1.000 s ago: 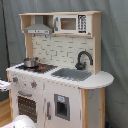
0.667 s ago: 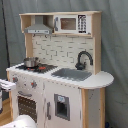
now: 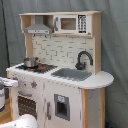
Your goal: Play with the kitchen
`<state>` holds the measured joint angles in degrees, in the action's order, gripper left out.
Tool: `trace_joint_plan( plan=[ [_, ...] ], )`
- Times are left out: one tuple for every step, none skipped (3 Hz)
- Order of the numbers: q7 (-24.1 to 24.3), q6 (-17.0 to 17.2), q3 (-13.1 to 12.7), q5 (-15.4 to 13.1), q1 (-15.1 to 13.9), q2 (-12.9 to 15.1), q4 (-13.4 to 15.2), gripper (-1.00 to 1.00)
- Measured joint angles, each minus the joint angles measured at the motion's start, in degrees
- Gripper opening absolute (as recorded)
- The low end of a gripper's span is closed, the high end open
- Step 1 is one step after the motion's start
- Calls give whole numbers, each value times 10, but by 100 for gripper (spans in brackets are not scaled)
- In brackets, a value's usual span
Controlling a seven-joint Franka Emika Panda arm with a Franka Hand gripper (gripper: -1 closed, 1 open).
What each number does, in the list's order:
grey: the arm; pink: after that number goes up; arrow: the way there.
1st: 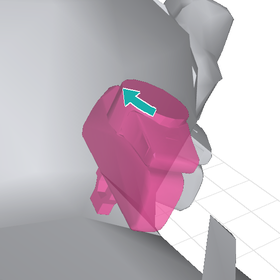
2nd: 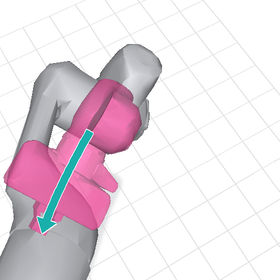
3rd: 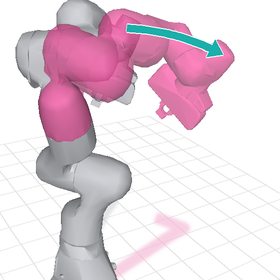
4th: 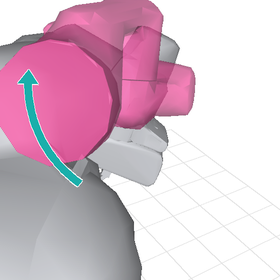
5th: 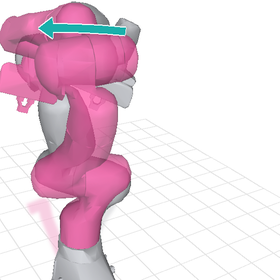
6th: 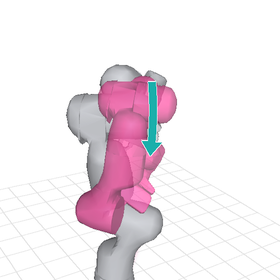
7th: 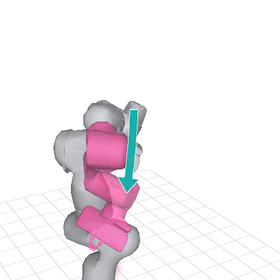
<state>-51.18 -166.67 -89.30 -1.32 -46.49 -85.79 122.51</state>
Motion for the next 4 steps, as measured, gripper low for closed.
trace_joint_plan(
  plan=[
    [17,2,-5,0,-40,0,-40,100],
    [14,4,-15,0,-68,0,-73,100],
    [14,4,-15,0,-68,0,-73,-100],
    [53,3,-14,2,-68,1,-74,-100]
  ],
)
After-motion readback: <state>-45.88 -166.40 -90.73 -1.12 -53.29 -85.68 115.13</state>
